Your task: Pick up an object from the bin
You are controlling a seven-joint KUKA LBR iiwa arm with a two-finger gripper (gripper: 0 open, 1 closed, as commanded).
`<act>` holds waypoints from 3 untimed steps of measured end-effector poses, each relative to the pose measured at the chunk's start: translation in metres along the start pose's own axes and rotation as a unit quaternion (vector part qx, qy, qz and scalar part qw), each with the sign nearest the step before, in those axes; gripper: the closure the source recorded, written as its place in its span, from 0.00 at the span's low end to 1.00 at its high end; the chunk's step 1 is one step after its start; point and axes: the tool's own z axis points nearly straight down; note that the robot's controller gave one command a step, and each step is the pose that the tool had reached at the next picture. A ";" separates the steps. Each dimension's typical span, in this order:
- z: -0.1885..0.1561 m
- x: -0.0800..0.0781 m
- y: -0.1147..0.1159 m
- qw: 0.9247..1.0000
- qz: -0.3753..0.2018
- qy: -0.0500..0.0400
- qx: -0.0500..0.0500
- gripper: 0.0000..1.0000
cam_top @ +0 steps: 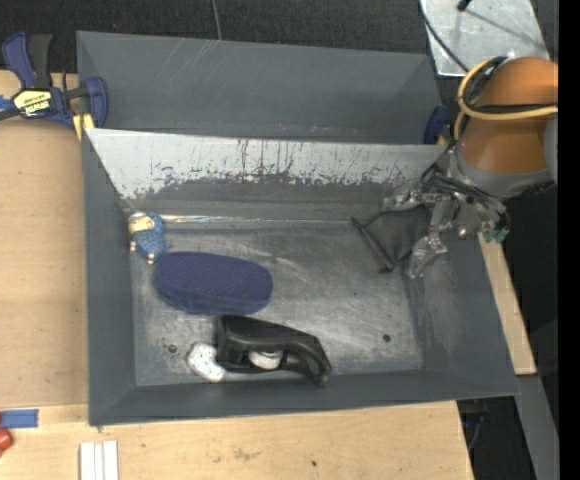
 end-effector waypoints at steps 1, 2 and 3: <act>0.050 0.009 -0.001 0.994 0.106 0.000 0.000 0.00; 0.045 0.005 -0.001 0.994 0.105 -0.007 0.002 1.00; -0.105 0.008 0.026 0.999 0.044 -0.004 0.001 1.00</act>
Offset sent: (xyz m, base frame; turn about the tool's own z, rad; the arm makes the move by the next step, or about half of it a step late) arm -0.0101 -0.0010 -0.0521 0.2117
